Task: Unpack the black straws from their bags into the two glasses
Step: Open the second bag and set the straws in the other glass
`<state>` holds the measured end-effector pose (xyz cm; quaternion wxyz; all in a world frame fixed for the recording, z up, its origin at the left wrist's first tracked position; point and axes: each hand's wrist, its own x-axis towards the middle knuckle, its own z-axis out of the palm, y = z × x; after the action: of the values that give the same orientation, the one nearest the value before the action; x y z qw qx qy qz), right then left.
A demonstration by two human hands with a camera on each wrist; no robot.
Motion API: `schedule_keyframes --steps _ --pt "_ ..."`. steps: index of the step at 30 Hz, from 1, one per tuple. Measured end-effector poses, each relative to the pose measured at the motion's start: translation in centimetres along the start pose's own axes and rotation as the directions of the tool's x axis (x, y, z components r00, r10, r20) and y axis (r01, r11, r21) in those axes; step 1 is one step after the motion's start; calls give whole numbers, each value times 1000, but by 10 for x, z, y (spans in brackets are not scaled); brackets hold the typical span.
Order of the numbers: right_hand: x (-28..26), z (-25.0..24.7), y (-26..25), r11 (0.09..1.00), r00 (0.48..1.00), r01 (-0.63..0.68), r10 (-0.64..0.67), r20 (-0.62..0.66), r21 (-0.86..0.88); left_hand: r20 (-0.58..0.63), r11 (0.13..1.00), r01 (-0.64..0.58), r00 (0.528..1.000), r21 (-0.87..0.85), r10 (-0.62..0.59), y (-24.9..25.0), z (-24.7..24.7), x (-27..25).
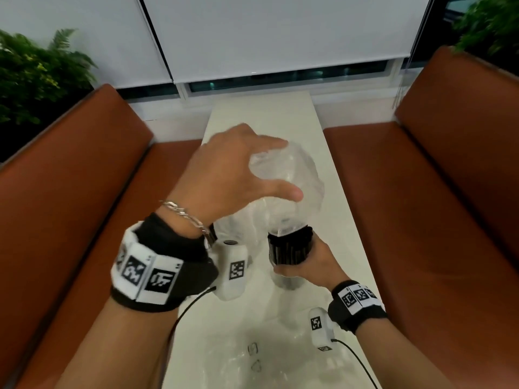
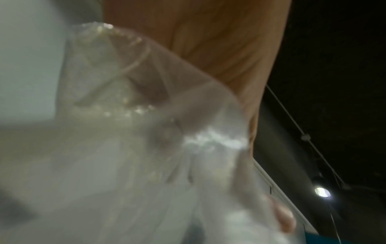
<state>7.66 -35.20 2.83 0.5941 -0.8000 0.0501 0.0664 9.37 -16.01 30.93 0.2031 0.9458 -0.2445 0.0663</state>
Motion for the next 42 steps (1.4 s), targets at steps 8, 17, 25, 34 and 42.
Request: schedule_keyframes --steps 8,17,25,34,42 --pt "-20 -25 -33 983 1000 -16 12 -27 -183 -172 842 53 970 -537 -171 -49 -23 -80" --pt "-98 -59 -128 953 923 79 -181 340 293 -199 534 -18 938 -845 -283 -71 32 -135" --pt "-121 -23 -117 933 971 -1 -85 225 359 -163 619 -4 966 -785 -201 -89 53 -160" --pt "-141 -7 -92 806 976 0 -128 174 592 521 -282 438 714 -853 -468 -121 107 -234" --pt "-172 12 -64 976 962 -110 58 265 188 310 -150 298 618 -943 -723 -102 134 -243"
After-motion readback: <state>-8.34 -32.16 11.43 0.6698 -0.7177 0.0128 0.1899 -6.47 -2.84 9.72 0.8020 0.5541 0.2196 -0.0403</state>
